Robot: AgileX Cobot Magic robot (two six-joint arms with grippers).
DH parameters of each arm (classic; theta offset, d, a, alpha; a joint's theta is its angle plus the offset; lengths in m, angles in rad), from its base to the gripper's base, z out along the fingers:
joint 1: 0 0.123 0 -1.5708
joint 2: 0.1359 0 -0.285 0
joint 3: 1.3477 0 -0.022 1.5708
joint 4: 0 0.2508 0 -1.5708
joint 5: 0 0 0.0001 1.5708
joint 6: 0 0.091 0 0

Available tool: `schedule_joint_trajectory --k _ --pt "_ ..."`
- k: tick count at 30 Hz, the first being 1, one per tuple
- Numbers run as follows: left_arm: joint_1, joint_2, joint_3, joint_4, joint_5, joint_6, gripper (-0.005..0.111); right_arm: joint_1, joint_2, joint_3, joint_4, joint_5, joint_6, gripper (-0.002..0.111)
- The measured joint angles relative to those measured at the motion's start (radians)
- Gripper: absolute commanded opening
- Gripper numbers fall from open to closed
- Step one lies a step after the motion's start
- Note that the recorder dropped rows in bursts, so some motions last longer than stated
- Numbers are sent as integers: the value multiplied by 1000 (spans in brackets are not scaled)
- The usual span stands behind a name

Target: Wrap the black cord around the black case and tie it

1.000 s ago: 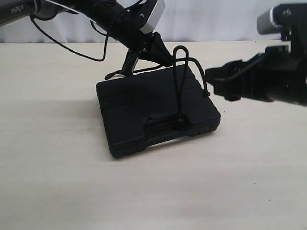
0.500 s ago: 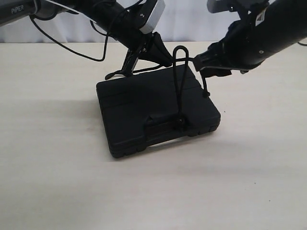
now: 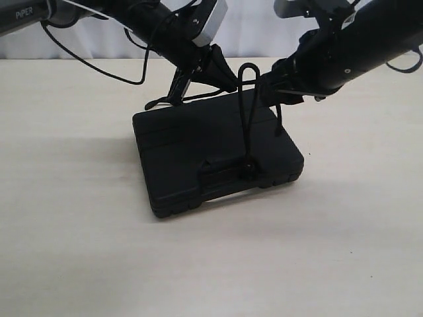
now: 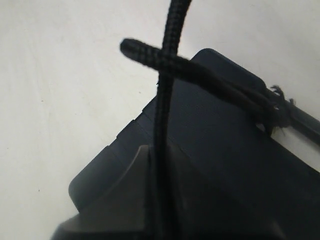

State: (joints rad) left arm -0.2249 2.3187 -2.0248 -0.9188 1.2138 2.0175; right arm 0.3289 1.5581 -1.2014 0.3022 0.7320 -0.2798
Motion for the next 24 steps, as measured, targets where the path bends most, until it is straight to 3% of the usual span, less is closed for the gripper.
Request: schedule_joint_trajectory --k 3,7,15,24 --pt "0 0 0 0 0 0 0 -1 20 0 9 -15 0 31" --pt "0 0 0 0 0 0 0 -1 31 0 22 -29 0 4" --pt "0 0 0 -31 3 -42 4 -1 -31 0 19 -40 0 4" --pt "6 -57 0 -43 7 -195 41 -1 -124 0 1 -44 2 4"
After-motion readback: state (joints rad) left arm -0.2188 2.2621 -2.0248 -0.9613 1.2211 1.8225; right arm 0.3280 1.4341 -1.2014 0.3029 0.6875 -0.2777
